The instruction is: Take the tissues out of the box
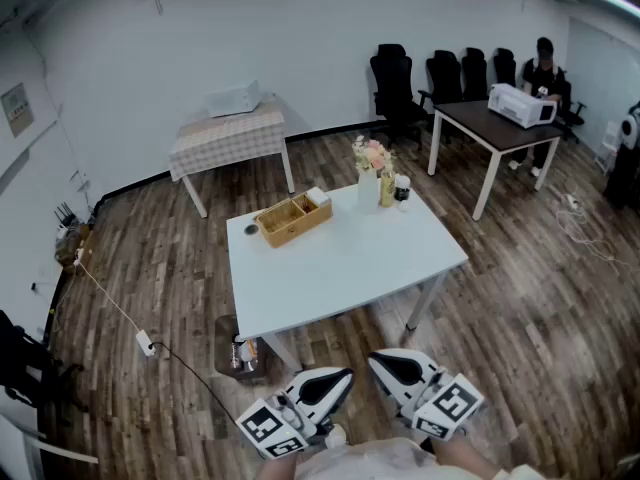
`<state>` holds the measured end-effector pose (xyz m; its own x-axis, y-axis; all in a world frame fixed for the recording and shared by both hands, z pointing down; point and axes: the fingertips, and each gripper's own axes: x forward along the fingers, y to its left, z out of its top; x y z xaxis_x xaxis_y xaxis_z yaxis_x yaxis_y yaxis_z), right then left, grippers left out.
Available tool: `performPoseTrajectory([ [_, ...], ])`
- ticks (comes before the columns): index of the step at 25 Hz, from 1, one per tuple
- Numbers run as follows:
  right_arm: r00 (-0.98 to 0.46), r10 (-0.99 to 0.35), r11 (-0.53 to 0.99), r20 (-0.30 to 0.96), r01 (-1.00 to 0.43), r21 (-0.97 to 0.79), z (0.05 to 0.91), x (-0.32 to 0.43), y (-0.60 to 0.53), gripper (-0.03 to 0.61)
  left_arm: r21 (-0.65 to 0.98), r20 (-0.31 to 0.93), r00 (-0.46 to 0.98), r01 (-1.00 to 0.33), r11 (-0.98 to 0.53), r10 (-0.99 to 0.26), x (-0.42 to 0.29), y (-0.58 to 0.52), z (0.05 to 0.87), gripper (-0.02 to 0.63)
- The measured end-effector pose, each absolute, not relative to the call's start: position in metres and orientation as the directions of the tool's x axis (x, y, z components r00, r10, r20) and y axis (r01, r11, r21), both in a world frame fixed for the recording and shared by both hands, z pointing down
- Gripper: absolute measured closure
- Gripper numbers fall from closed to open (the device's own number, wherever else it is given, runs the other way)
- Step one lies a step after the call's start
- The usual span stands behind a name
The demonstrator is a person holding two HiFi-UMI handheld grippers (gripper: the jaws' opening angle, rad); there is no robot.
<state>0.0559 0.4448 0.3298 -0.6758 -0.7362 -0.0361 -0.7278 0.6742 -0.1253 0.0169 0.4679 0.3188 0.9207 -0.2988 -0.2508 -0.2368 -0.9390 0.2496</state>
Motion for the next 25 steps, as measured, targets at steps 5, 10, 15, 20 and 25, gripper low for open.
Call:
performPoseTrajectory([
  [5, -0.678, -0.734, 0.676, -0.033, -0.725, -0.130, 0.334, 0.052, 0.440, 0.546, 0.260, -0.242, 0.921, -0.241, -0.935, -0.305, 0.013, 0.462, 0.323, 0.615],
  [10, -0.682, -0.731, 0.678, -0.021, -0.723, -0.133, 0.336, 0.046, 0.434, 0.546, 0.271, -0.237, 0.922, -0.239, -0.932, -0.305, 0.010, 0.456, 0.326, 0.615],
  [15, -0.705, -0.709, 0.700, -0.035, -0.697, -0.155, 0.337, 0.034, 0.420, 0.545, 0.278, -0.233, 0.922, -0.241, -0.930, -0.309, 0.003, 0.440, 0.329, 0.615],
  [20, -0.713, -0.700, 0.710, -0.046, -0.686, -0.158, 0.336, 0.020, 0.400, 0.545, 0.269, -0.214, 0.926, -0.251, -0.930, -0.312, -0.005, 0.418, 0.331, 0.615],
  [25, -0.701, -0.710, 0.701, -0.071, -0.694, -0.164, 0.332, 0.016, 0.381, 0.544, 0.252, -0.219, 0.926, -0.252, -0.934, -0.309, -0.021, 0.399, 0.332, 0.615],
])
